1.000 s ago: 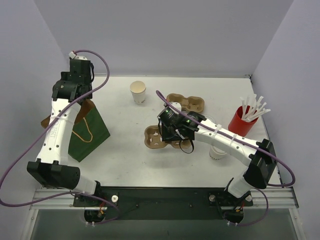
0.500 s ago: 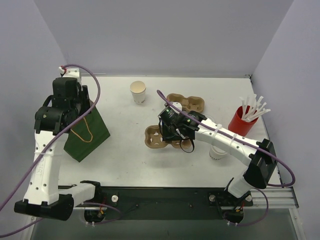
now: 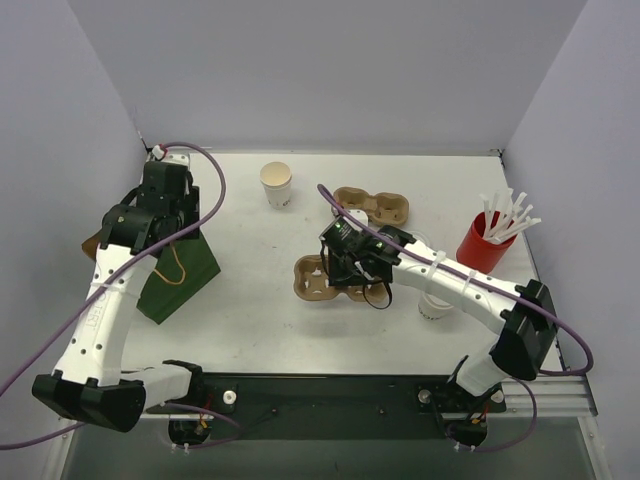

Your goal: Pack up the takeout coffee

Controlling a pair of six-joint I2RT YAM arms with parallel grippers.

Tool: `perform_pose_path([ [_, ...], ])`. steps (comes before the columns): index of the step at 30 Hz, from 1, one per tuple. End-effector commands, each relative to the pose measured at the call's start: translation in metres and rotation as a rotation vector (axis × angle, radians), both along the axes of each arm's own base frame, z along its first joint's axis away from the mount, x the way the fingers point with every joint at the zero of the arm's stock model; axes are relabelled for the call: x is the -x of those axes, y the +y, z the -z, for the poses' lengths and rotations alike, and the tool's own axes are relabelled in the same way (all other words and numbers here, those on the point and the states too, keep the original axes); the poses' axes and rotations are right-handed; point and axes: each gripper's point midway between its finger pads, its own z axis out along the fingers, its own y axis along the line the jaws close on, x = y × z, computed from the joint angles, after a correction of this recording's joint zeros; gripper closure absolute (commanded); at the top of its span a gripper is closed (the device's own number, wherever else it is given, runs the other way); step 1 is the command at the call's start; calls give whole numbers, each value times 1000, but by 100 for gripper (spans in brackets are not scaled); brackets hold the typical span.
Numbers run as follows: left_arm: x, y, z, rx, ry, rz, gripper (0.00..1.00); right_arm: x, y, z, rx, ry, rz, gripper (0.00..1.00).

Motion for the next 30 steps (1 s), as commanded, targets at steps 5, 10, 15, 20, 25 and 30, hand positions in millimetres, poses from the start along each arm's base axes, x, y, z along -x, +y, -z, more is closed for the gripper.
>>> perform_pose_path([
  [5, -14, 11, -3, -81, -11, -43, 35, 7, -15, -8, 7, -9, 25, 73],
  [10, -19, 9, 5, -69, 23, -63, 41, 8, -15, -10, 4, -11, 28, 73],
  [15, -23, 3, 6, -38, 35, -65, 49, 9, -16, -9, 4, -7, 32, 73],
  [20, -28, -2, 5, 9, 17, -90, 66, 9, -19, -10, 5, -14, 35, 73],
  [25, -42, -22, -15, 136, -45, -79, 77, 7, -24, -13, 9, -36, 57, 73],
  [30, -55, -60, -18, 316, -44, -27, 92, 5, -28, -13, 18, -52, 76, 73],
])
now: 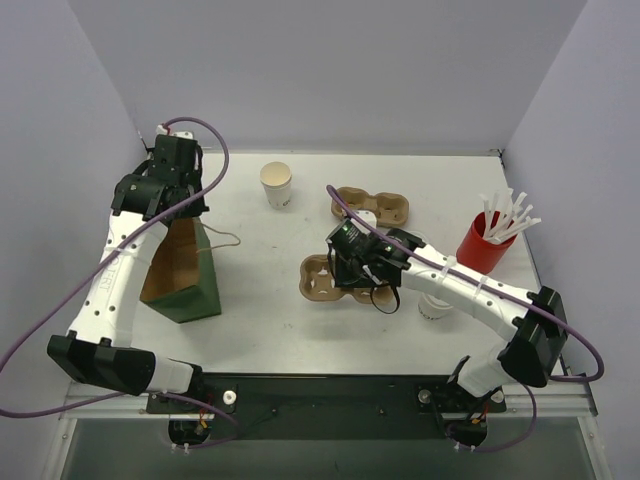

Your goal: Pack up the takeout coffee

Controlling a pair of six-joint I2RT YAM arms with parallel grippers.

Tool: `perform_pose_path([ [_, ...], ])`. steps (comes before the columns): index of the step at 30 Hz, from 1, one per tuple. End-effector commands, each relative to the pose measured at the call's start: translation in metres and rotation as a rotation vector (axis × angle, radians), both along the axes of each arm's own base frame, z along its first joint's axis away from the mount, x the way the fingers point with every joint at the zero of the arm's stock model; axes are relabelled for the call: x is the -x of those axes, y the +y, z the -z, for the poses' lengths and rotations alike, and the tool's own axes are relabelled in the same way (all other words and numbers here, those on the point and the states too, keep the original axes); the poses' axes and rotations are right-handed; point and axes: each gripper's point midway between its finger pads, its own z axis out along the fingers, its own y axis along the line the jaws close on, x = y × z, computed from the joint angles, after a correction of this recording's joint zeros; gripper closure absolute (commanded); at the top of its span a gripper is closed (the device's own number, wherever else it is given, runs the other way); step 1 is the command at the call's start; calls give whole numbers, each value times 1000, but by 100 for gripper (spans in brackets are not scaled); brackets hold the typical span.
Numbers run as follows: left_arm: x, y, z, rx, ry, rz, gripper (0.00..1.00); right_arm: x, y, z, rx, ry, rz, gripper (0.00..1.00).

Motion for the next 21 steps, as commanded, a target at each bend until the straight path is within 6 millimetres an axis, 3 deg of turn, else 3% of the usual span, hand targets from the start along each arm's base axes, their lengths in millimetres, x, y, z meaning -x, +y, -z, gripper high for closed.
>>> perform_pose_path([
  [1, -14, -42, -16, 210, -64, 42, 94, -2, -16, -8, 23, -43, 48, 73],
  [10, -26, -108, 3, 393, -35, 39, 96, -11, -35, -17, 26, -78, 91, 73],
  [14, -31, -117, -3, 419, -56, 28, 95, -12, -40, -21, 18, -84, 102, 72],
  [18, -37, -122, -5, 422, -53, 53, 83, -12, -40, -23, 12, -87, 104, 72],
  [21, -38, -124, -5, 401, -45, 95, 65, -12, -40, -24, 8, -87, 109, 72],
])
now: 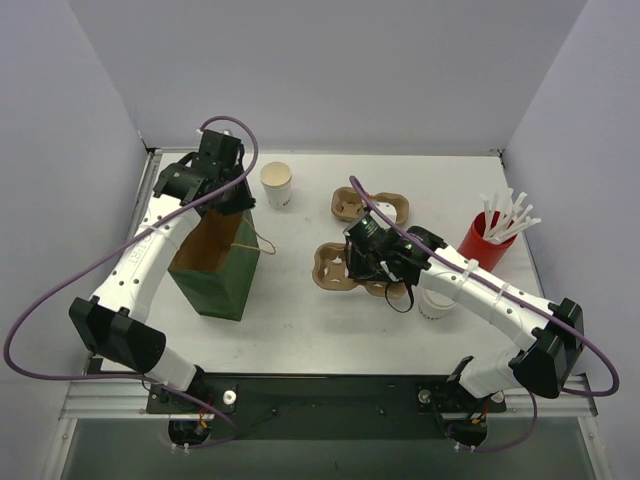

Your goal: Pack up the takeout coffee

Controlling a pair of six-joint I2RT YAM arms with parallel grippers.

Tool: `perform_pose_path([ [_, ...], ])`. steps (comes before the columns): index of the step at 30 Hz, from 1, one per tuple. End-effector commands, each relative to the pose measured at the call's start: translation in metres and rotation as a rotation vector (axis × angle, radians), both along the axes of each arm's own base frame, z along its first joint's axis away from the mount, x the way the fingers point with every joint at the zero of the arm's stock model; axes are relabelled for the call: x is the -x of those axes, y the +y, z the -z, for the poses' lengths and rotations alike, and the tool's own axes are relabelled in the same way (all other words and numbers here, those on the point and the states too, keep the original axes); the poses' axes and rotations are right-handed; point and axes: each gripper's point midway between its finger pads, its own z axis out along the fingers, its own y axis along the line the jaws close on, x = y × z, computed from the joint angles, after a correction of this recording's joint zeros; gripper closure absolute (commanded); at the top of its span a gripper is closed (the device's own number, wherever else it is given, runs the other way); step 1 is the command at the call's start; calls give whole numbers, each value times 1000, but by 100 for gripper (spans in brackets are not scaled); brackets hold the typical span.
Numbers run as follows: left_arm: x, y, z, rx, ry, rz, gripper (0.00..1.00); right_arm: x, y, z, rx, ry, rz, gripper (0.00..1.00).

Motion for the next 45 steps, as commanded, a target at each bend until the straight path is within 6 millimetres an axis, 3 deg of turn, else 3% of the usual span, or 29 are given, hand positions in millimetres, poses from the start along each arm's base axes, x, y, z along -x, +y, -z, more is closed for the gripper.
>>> perform_pose_path([
  [1, -13, -9, -31, 37, -99, 42, 55, 1, -10, -5, 18, -16, 23, 73],
  [8, -11, -2, -65, -18, -206, 139, 32, 0, -9, -9, 10, -23, 21, 73],
  [12, -5, 8, -87, -39, -260, 177, 28, -1, -8, -11, 11, -26, 17, 72],
  [15, 1, 29, -100, -118, -276, 159, 28, -1, -7, -12, 10, -23, 15, 72],
  [18, 8, 72, -106, -267, -268, 66, 28, 1, -6, -10, 9, -15, 7, 72],
  [19, 13, 96, -107, -324, -257, 1, 30, 1, -7, -10, 8, -13, 6, 72],
  [22, 23, 130, -97, -424, -196, -57, 35, 3, -5, -9, 6, -2, -8, 73],
  [24, 26, 137, -82, -447, -143, -48, 37, 4, -3, -9, 1, 3, -17, 73],
  [31, 25, 137, -34, -447, -32, -19, 39, 5, 1, -11, 0, 13, -36, 73],
  [38, 23, 136, -18, -435, 1, 0, 43, 8, -3, -10, 5, 12, -31, 72],
  [45, 28, 140, -6, -450, 36, -2, 53, 11, -7, -7, 15, 21, -33, 73],
])
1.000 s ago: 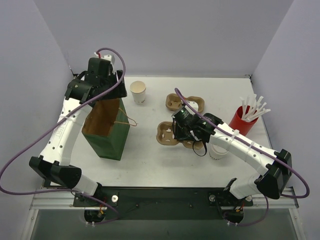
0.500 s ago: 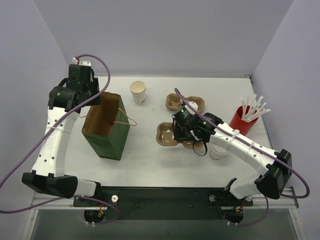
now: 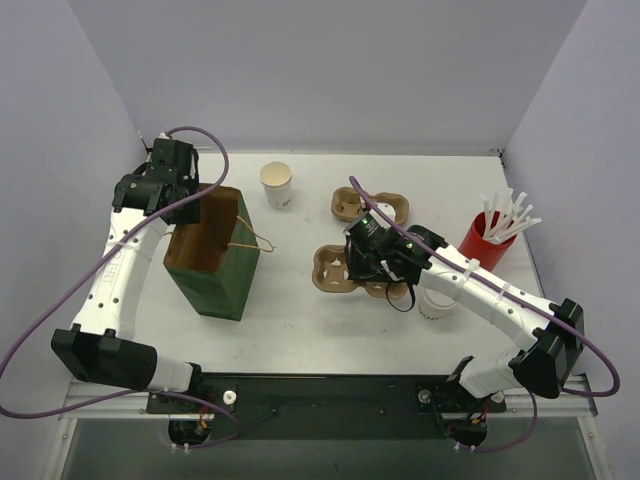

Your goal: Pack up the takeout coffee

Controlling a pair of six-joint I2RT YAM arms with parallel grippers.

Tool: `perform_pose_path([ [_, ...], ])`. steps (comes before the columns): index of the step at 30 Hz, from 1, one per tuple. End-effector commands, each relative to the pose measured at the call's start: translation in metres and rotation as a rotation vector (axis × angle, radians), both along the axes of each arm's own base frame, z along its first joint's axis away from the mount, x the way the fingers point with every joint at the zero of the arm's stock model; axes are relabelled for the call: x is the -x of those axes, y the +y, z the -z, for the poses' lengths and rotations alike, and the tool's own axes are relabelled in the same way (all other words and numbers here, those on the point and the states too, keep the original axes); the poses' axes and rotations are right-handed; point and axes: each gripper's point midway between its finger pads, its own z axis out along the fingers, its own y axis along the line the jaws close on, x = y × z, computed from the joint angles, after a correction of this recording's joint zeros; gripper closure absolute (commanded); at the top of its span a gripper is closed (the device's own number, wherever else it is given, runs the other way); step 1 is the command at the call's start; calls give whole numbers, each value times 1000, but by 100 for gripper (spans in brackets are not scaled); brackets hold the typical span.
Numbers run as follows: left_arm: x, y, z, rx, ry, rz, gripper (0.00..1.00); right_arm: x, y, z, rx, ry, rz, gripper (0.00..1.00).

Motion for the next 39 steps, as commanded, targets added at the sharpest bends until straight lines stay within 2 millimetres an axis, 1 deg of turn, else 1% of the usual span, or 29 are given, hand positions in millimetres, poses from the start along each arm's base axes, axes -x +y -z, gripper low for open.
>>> perform_pose_path([
  [1, 1, 5, 1, -13, -9, -2, 54, 6, -9, -6, 18, 0, -5, 73],
  [3, 3, 4, 9, -12, 11, 5, 54, 9, -11, -4, 22, 7, -6, 73],
  [6, 6, 3, 11, -1, 2, 1, 59, 10, -12, -4, 24, 7, -5, 73],
  [7, 6, 3, 10, 0, -1, 0, 66, 10, -13, -4, 27, 6, -3, 73],
  [9, 6, 4, 6, -4, -13, -3, 73, 10, -13, -6, 26, 3, -3, 73],
  [10, 4, 4, -5, -6, -40, -5, 75, 9, -14, -6, 27, 1, -2, 73],
  [11, 3, 3, -10, -8, -52, -1, 86, 9, -15, -8, 26, -4, 0, 73],
  [12, 3, 1, -16, -6, -59, 14, 92, 8, -15, -9, 25, -8, 1, 73],
  [13, 1, -3, -30, -8, -88, 35, 98, 6, -15, -14, 24, -21, 4, 73],
  [14, 0, -9, -38, -12, -103, 61, 100, 6, -17, -19, 22, -35, 1, 73],
  [15, 1, -23, -42, -23, -104, 110, 100, 5, -17, -23, 20, -47, -1, 73],
  [16, 1, -34, -52, -28, -125, 154, 100, 2, -18, -33, 19, -81, -16, 73],
  [17, 2, -44, -55, -27, -129, 188, 100, 1, -19, -39, 17, -101, -22, 73],
  [18, 6, -63, -53, -29, -113, 250, 100, 0, -20, -46, 15, -124, -31, 73],
  [19, 7, -71, -54, -25, -110, 274, 100, -3, -23, -53, 15, -152, -36, 74],
  [21, 8, -88, -49, -21, -100, 317, 100, -5, -27, -73, -6, -239, -63, 74],
  [22, 11, -100, -44, -24, -91, 352, 100, -2, -31, -87, -40, -287, -71, 74],
  [24, 12, -111, -30, -46, -59, 379, 100, -2, -28, -97, -86, -356, -118, 76],
  [25, 17, -124, -26, -60, -52, 421, 100, 4, -31, -113, -134, -411, -139, 76],
  [26, 19, -129, -22, -73, -47, 434, 100, 4, -23, -125, -199, -455, -170, 76],
  [27, 19, -132, -16, -91, -39, 441, 100, 8, -22, -123, -206, -480, -208, 76],
  [28, 22, -139, -13, -91, -35, 456, 100, 13, -23, -135, -255, -524, -231, 76],
  [29, 25, -148, -11, -90, -35, 480, 100, 13, -17, -148, -306, -575, -250, 76],
  [30, 26, -153, -9, -90, -35, 492, 100, 19, -9, -148, -333, -583, -310, 76],
  [31, 27, -156, -8, -87, -37, 498, 100, 22, -7, -157, -359, -607, -331, 76],
  [32, 30, -163, -8, -85, -40, 517, 100, 24, -1, -165, -387, -628, -358, 76],
  [36, 33, -175, -15, -46, -65, 544, 100, 40, 22, -193, -490, -676, -507, 76],
  [37, 33, -177, -20, -35, -73, 553, 100, 47, 31, -203, -535, -696, -563, 76],
  [39, 34, -181, -25, -17, -85, 563, 100, 51, 38, -214, -576, -716, -598, 76],
])
